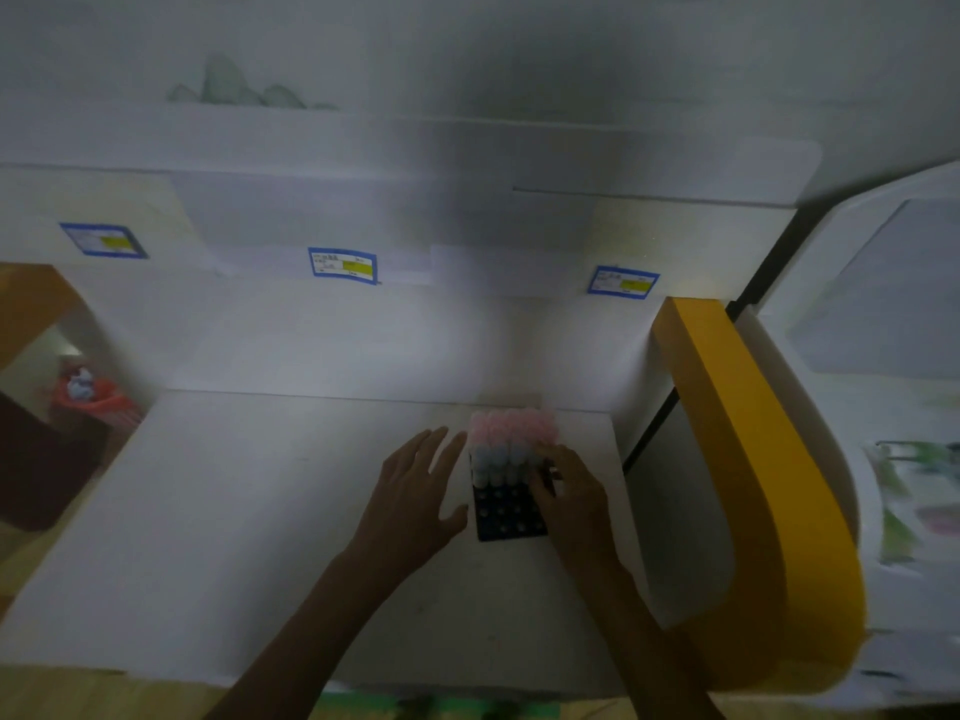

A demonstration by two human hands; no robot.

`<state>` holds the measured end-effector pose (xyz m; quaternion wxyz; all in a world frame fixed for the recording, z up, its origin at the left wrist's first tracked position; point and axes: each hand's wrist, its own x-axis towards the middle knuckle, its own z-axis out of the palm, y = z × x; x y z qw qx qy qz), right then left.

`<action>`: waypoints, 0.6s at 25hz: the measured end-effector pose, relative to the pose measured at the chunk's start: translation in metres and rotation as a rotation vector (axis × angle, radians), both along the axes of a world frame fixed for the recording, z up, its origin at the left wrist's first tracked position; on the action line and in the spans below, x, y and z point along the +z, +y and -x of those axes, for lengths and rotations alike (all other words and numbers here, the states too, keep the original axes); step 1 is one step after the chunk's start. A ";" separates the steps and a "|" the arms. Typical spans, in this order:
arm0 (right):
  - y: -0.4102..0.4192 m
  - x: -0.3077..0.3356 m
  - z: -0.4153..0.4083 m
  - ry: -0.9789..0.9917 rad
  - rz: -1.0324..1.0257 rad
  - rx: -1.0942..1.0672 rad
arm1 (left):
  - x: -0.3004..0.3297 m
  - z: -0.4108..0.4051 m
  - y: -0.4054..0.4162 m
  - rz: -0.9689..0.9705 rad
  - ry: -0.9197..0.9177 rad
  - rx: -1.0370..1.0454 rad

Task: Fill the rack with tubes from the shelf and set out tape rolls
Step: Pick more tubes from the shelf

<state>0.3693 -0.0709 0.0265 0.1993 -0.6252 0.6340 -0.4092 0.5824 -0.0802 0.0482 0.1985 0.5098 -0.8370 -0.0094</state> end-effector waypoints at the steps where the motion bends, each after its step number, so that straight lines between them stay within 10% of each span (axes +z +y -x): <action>1: 0.001 0.000 -0.001 0.030 -0.030 -0.022 | 0.001 0.000 0.001 -0.001 -0.006 -0.004; 15: 0.070 0.051 -0.008 0.149 -0.092 -0.071 | 0.020 -0.016 0.028 -0.076 0.132 -0.239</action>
